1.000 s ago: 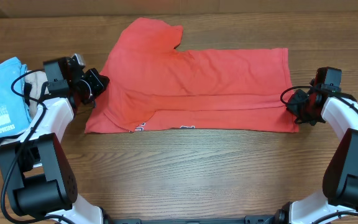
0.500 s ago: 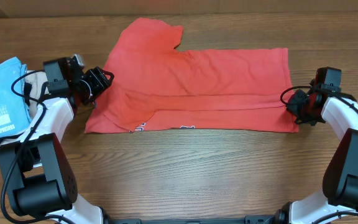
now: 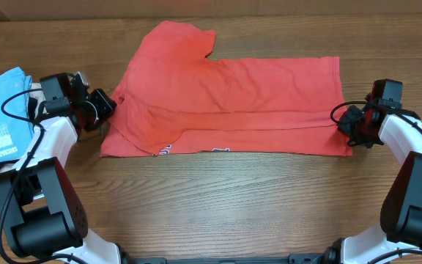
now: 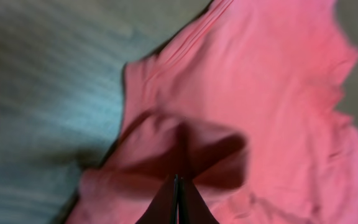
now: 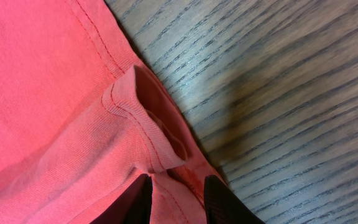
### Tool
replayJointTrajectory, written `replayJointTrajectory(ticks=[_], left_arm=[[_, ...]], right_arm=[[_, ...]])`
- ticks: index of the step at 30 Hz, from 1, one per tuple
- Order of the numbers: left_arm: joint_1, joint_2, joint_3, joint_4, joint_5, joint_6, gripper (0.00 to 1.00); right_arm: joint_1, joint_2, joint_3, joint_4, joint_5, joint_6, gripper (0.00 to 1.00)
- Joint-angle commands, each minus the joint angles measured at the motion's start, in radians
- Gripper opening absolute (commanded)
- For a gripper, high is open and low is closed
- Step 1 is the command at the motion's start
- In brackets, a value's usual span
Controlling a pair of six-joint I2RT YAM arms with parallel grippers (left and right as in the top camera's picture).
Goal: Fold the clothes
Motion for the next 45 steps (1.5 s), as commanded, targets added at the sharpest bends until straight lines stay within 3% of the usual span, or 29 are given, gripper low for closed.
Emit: replayJointTrajectory(ticks=[1,7,12,18,25,31,34,38,45], left_arm=[[-0.037,-0.031,0.014,-0.042,-0.087,0.079,0.04],[-0.107,-0.029,0.013,-0.021,-0.185,0.089,0.04],[-0.155,0.012,0.013,0.069,-0.264,0.089,0.11],[-0.189,0.117,0.013,0.215,-0.275,0.081,0.13],[-0.191,0.217,0.013,0.230,-0.275,0.055,0.13],[-0.190,0.222,0.023,0.252,-0.259,0.055,0.26],[-0.190,0.175,0.041,0.211,-0.229,0.057,0.31],[-0.188,0.056,0.053,0.122,-0.222,0.088,0.43],[-0.190,-0.142,0.053,-0.128,-0.237,0.105,0.49]], right_arm=[[0.004,0.003,0.002,0.000,0.009,-0.003,0.31],[0.004,0.003,0.002,-0.005,0.009,-0.003,0.31],[0.004,0.003,0.002,-0.004,0.010,-0.003,0.31],[0.004,0.003,0.002,-0.005,0.009,-0.003,0.31],[0.004,0.003,0.002,-0.012,0.009,-0.003,0.31],[0.004,0.003,0.002,-0.012,0.009,-0.003,0.31],[0.004,0.003,0.002,-0.032,0.009,-0.003,0.32],[0.004,0.003,0.002,-0.070,0.009,-0.003,0.40],[0.004,0.003,0.002,-0.103,0.010,-0.003,0.41]])
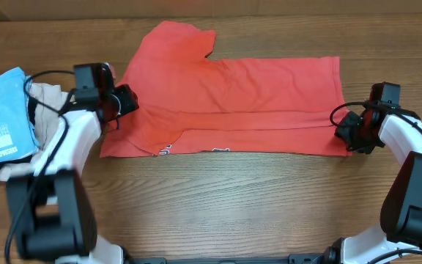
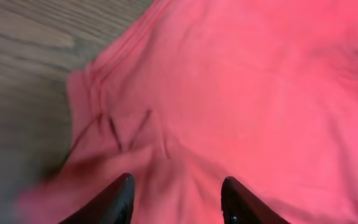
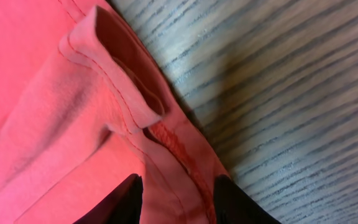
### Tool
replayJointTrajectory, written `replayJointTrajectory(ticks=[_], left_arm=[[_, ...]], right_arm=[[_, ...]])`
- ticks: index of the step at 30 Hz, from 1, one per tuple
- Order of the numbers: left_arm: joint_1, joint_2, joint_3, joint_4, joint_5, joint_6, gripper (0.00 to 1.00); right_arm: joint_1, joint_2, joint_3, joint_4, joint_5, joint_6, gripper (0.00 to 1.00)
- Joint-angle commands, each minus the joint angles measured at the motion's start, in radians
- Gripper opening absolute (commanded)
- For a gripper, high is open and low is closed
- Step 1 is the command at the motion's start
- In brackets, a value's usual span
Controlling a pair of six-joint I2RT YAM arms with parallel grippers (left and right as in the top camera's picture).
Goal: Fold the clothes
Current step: 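Press the folded hem flat with both grippers, shifting slightly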
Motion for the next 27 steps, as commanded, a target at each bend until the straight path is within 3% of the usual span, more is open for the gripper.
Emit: replayJointTrajectory(ticks=[1,7,13,27], left_arm=[[-0.002,-0.079,0.015,-0.105,-0.012,0.033,0.49],[-0.002,-0.013,0.013,-0.277,-0.120,0.029,0.47],[-0.002,0.104,0.013,-0.272,-0.094,0.028,0.45],[-0.002,0.233,0.013,-0.248,-0.081,0.029,0.44]], right_arm=[[0.004,0.003,0.002,-0.004,0.010,-0.002,0.41],[0.004,0.003,0.003,0.036,0.031,-0.003,0.41],[0.004,0.003,0.010,0.193,-0.037,-0.002,0.41],[0.005,0.025,0.006,0.236,-0.027,-0.003,0.40]])
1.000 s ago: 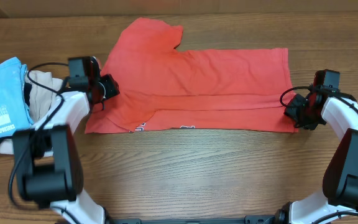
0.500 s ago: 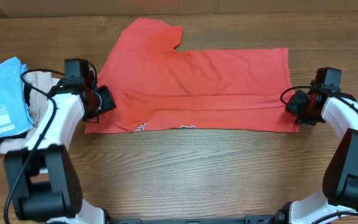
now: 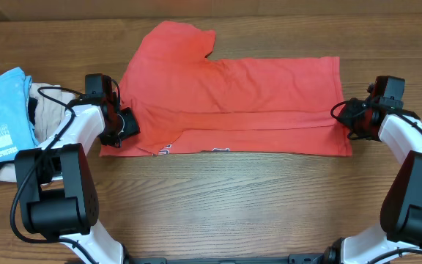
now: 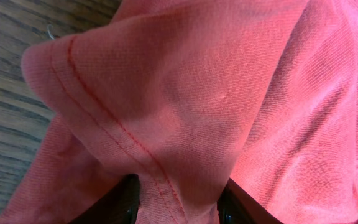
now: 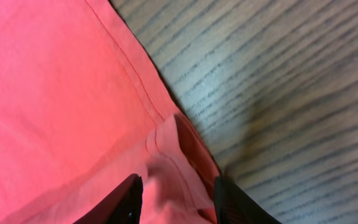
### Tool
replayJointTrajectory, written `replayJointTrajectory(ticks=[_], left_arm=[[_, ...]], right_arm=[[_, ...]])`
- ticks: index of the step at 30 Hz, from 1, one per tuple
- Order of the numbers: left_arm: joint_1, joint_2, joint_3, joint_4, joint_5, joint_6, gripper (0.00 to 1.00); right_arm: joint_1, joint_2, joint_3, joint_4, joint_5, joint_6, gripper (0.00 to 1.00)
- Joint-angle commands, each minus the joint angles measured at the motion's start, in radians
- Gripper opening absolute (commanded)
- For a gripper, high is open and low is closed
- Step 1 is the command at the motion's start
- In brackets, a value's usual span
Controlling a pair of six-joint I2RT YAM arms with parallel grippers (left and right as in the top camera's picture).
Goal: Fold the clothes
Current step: 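Press the folded hem flat with both grippers, shifting slightly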
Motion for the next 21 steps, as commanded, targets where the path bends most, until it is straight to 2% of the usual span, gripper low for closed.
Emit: replayJointTrajectory(ticks=[1,3,5,9,10,21], left_arm=[[-0.002,0.068,-0.015,0.012,0.001,0.012,0.44],[-0.002,0.068,-0.015,0.014,0.002,0.012,0.44],[-0.002,0.068,-0.015,0.016,0.001,0.012,0.44],[-0.002,0.068,-0.015,0.025,0.001,0.012,0.44],[-0.002,0.068,-0.015,0.025,0.001,0.012,0.44],[-0.002,0.068,-0.015,0.023,0.001,0.012,0.45]], right_arm=[[0.005,0.023,0.006,0.009,0.005,-0.003,0.40],[0.005,0.027,0.005,0.010,0.009,-0.003,0.39],[0.005,0.027,0.005,0.011,0.010,-0.003,0.32],[0.005,0.027,0.005,0.014,0.010,-0.003,0.13],[0.005,0.027,0.005,0.016,0.009,-0.003,0.05],[0.005,0.027,0.030,0.129,-0.014,-0.003,0.04]])
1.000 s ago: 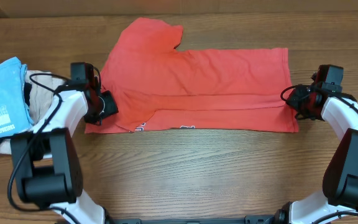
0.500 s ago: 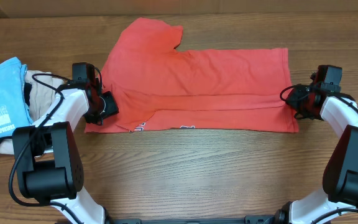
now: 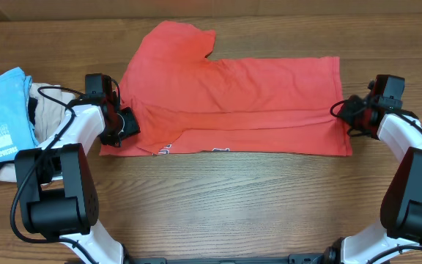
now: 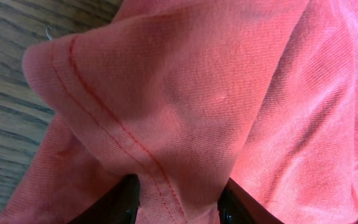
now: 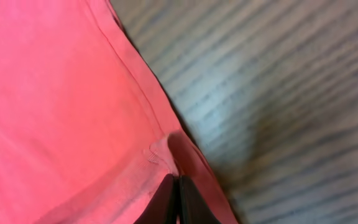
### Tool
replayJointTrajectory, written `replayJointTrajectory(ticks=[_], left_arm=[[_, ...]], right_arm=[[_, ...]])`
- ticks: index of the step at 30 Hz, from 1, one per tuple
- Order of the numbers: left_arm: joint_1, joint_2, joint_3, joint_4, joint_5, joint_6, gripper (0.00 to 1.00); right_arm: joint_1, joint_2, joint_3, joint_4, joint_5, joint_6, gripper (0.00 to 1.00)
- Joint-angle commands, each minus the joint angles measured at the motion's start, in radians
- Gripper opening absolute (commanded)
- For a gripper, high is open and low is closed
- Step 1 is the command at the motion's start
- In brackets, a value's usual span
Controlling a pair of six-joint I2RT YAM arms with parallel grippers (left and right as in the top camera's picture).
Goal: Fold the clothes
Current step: 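Press the folded hem flat with both grippers, shifting slightly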
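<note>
A red T-shirt point(image 3: 226, 103) lies flat across the wooden table point(image 3: 218, 198), partly folded lengthwise, with one sleeve at the back left. My left gripper point(image 3: 125, 125) is at the shirt's left edge. In the left wrist view its jaws stand apart point(image 4: 179, 199), with a stitched fold of the red hem point(image 4: 123, 130) bulging between them. My right gripper point(image 3: 346, 117) is at the shirt's right edge. In the right wrist view it point(image 5: 178, 186) is shut, pinching the red cloth point(image 5: 73, 93) by the hem.
A folded light-blue shirt lies on a beige garment point(image 3: 44, 103) at the table's left edge, close behind my left arm. Bare wood runs along the front of the table.
My right gripper's fingers stood apart over the shirt's right hem; now they are shut on it. The left gripper and the shirt have not visibly moved.
First the left gripper was shut at the shirt's left edge and the right stood open at the lower right corner. Then the left was open, further back by the sleeve. Later it straddled the left hem fold, and the right sat higher on the right edge, where it has now shut.
</note>
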Motion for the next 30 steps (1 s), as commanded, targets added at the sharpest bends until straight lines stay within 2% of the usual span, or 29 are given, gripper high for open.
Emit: replayJointTrajectory(ticks=[1,9,16,25,27,30], left_arm=[[-0.002,0.068,-0.015,0.016,0.000,0.012,0.44],[-0.002,0.068,-0.015,0.038,0.000,0.011,0.45],[-0.002,0.068,-0.015,0.048,0.000,-0.007,0.45],[-0.002,0.068,-0.015,0.009,0.000,-0.006,0.45],[-0.002,0.068,-0.015,-0.002,-0.002,-0.006,0.45],[-0.002,0.068,-0.015,-0.013,-0.003,-0.006,0.45]], right_arm=[[0.005,0.005,0.030,0.055,-0.009,-0.003,0.04],[0.005,0.005,0.030,0.147,-0.008,-0.003,0.04],[0.005,0.014,0.028,0.122,0.005,-0.003,0.14],[-0.032,0.014,0.026,-0.232,0.037,0.001,0.28],[-0.033,0.014,0.019,-0.280,0.037,0.000,0.34],[-0.033,0.014,-0.001,-0.313,0.044,-0.005,0.36]])
